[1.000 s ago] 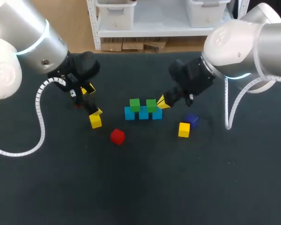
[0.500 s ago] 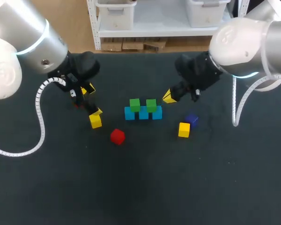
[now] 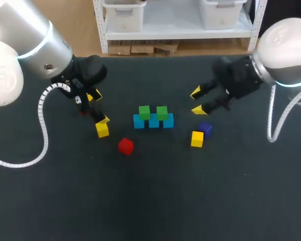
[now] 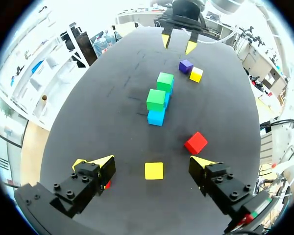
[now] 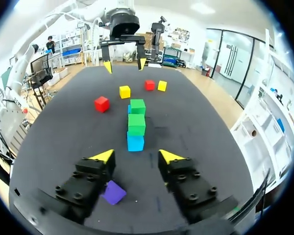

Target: Place the blue cubes, place green cubes on the blue cubes, place the yellow cubes on the green cubes, then place the red cubes on the yellow cubes, and place purple cube on the red cubes.

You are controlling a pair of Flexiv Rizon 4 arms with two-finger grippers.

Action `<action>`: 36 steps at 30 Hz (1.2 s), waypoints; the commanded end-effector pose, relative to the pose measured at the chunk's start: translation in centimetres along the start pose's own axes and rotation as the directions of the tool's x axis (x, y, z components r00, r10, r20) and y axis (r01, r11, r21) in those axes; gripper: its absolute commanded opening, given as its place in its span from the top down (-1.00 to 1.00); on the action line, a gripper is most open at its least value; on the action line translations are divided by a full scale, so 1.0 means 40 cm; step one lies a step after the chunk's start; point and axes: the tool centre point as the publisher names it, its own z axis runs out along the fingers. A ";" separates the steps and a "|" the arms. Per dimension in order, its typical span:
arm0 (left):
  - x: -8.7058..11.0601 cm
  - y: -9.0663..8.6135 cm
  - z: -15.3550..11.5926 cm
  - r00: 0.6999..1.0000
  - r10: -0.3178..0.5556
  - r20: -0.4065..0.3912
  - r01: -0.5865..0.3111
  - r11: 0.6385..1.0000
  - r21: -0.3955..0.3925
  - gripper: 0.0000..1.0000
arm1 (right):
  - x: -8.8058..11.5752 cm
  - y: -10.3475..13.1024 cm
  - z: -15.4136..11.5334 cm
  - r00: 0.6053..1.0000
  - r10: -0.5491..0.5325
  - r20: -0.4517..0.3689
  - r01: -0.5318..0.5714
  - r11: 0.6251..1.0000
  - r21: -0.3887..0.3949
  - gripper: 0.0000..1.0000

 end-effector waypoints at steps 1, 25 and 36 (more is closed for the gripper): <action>0.004 0.001 0.000 1.000 0.002 0.005 -0.002 1.000 0.001 -1.00 | 0.014 0.012 -0.033 0.999 0.012 0.036 -0.012 1.000 0.007 -1.00; 0.052 -0.027 0.052 1.000 0.006 -0.031 -0.006 1.000 0.016 -1.00 | 0.031 0.021 -0.060 0.999 -0.016 -0.034 0.015 0.999 -0.037 -1.00; 0.079 -0.032 0.094 0.999 0.004 -0.045 -0.002 0.999 0.047 -1.00 | 0.031 0.021 -0.060 0.999 -0.016 -0.034 0.015 0.999 -0.037 -1.00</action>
